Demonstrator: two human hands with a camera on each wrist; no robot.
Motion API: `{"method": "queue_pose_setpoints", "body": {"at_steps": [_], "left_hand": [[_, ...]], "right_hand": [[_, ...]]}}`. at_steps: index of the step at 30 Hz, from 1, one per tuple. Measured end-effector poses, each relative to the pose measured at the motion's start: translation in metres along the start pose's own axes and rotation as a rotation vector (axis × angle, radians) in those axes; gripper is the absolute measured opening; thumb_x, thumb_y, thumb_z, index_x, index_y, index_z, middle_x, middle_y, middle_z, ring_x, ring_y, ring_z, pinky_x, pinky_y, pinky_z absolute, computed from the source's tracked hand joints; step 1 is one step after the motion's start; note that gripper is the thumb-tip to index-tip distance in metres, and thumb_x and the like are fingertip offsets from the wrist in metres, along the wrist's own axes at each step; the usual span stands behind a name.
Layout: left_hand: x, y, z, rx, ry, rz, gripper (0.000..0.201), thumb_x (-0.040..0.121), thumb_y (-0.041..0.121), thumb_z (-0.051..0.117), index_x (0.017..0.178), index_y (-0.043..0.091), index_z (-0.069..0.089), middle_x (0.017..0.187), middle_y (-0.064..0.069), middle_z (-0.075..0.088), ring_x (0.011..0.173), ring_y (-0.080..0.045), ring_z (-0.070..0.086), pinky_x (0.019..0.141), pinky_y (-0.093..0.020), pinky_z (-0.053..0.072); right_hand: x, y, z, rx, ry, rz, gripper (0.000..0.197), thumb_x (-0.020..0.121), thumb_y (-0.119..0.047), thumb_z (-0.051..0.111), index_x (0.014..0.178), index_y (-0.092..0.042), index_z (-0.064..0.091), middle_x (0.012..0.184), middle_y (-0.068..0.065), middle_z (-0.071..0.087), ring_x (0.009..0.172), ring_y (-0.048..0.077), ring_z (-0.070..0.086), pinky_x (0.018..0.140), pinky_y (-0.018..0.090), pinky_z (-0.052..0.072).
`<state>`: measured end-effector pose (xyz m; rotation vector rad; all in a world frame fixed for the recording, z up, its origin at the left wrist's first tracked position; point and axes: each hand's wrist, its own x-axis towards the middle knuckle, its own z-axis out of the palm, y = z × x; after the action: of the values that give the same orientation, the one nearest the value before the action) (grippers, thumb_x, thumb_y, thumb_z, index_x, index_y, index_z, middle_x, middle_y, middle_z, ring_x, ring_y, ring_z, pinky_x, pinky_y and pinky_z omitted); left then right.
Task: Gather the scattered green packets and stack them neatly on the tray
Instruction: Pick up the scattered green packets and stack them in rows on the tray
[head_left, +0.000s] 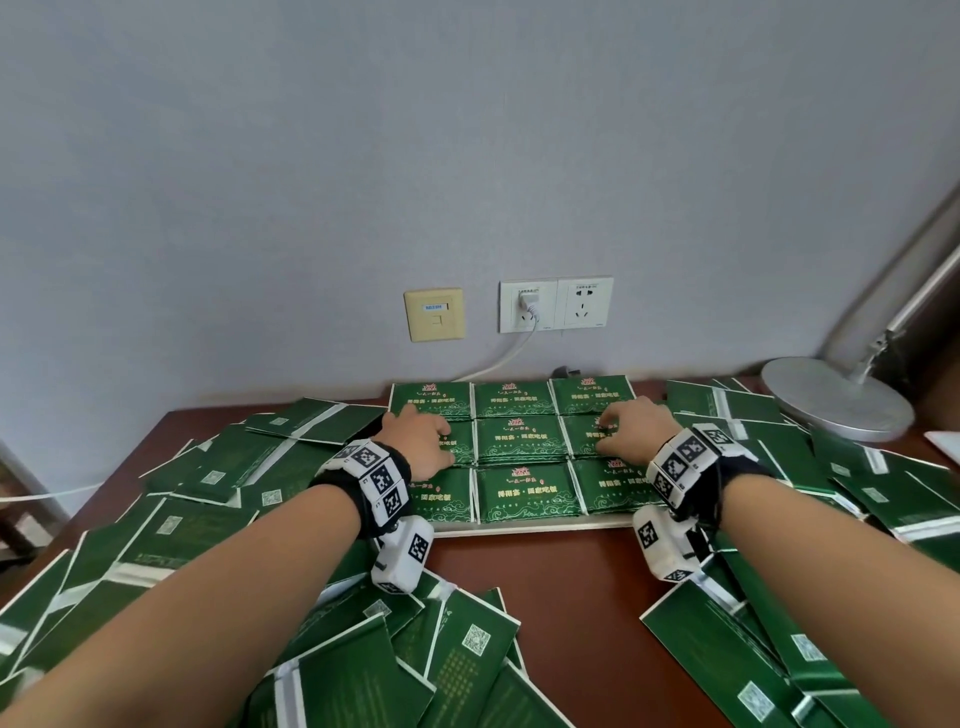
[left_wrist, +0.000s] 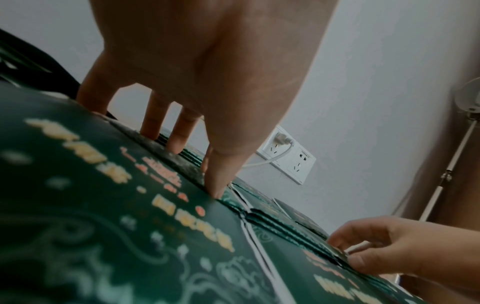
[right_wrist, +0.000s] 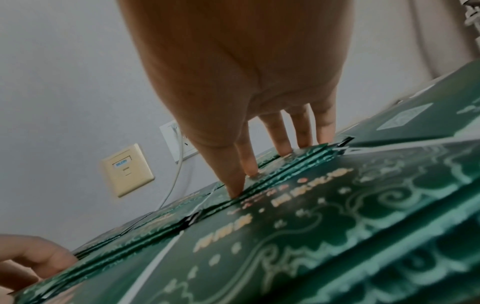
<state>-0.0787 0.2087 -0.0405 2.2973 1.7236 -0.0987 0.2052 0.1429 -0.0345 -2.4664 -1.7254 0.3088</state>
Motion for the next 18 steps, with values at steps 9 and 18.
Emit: {"method": "queue_pose_setpoints", "body": {"at_steps": [9,18], "left_hand": [[0.002,0.000,0.001,0.010,-0.008,-0.002,0.052,0.093,0.044,0.057,0.142,0.032,0.045,0.149,-0.016,0.032,0.134,-0.042,0.032,0.112,-0.043,0.032],[-0.030,0.014,-0.019,-0.050,0.086,0.016,0.053,0.088,0.039,0.057,0.141,0.036,0.046,0.148,-0.010,0.035,0.137,-0.036,0.032,0.109,-0.053,0.036]], "right_hand": [[0.003,-0.002,0.002,-0.011,-0.016,0.006,0.045,0.081,-0.038,0.069,0.123,-0.031,0.059,0.132,0.005,0.052,0.118,0.030,0.052,0.103,0.041,0.044],[-0.029,0.000,-0.023,0.104,0.071,-0.044,0.048,0.081,-0.030,0.067,0.129,-0.026,0.058,0.133,0.010,0.050,0.120,0.033,0.050,0.103,0.042,0.045]]}}
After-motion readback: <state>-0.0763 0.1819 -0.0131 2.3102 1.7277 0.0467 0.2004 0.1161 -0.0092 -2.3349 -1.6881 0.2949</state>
